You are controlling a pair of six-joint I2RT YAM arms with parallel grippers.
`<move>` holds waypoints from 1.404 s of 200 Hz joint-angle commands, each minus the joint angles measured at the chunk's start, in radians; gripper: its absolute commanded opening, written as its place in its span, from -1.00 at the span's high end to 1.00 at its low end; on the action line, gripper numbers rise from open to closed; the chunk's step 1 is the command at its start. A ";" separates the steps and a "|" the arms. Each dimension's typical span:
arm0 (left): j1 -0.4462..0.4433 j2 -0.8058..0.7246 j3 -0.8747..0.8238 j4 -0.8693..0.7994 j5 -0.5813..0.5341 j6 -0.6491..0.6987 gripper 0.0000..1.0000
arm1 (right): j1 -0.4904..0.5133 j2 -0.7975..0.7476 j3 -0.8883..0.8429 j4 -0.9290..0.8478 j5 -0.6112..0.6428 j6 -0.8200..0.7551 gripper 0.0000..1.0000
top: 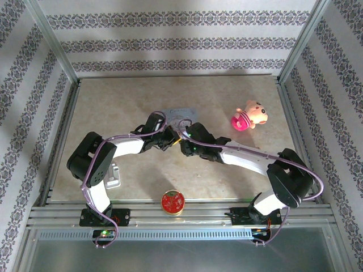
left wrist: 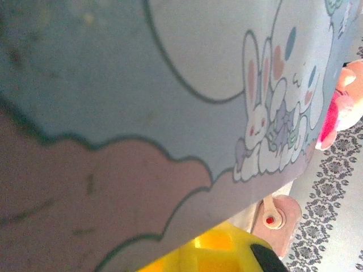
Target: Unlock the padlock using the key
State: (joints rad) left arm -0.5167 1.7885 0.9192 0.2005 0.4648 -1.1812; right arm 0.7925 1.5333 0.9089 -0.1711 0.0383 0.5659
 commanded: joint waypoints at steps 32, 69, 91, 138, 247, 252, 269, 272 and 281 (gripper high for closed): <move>0.004 0.027 0.006 -0.144 0.043 0.011 1.00 | 0.057 0.124 0.146 -0.169 0.163 -0.100 0.39; 0.009 0.032 0.009 -0.141 0.049 0.009 1.00 | 0.080 0.200 0.213 -0.211 0.239 -0.140 0.39; 0.011 0.034 0.008 -0.143 0.055 0.009 1.00 | 0.085 0.234 0.234 -0.221 0.254 -0.147 0.40; 0.013 0.036 0.006 -0.133 0.062 -0.003 1.00 | 0.094 0.269 0.255 -0.228 0.292 -0.155 0.44; 0.014 0.043 0.007 -0.111 0.080 -0.021 1.00 | 0.094 0.281 0.246 -0.231 0.314 -0.132 0.82; 0.013 0.042 0.006 -0.111 0.080 -0.023 1.00 | 0.094 0.283 0.246 -0.229 0.311 -0.130 0.83; 0.013 0.044 0.004 -0.110 0.082 -0.022 1.00 | 0.085 0.282 0.243 -0.217 0.289 -0.125 0.94; 0.013 0.044 0.004 -0.109 0.083 -0.022 1.00 | 0.082 0.281 0.241 -0.212 0.283 -0.124 0.95; 0.014 0.045 0.002 -0.110 0.082 -0.023 1.00 | 0.071 0.278 0.234 -0.197 0.260 -0.119 0.98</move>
State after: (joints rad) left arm -0.5102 1.7962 0.9310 0.1722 0.5232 -1.1839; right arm 0.8791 1.7943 1.1439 -0.3939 0.3283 0.4446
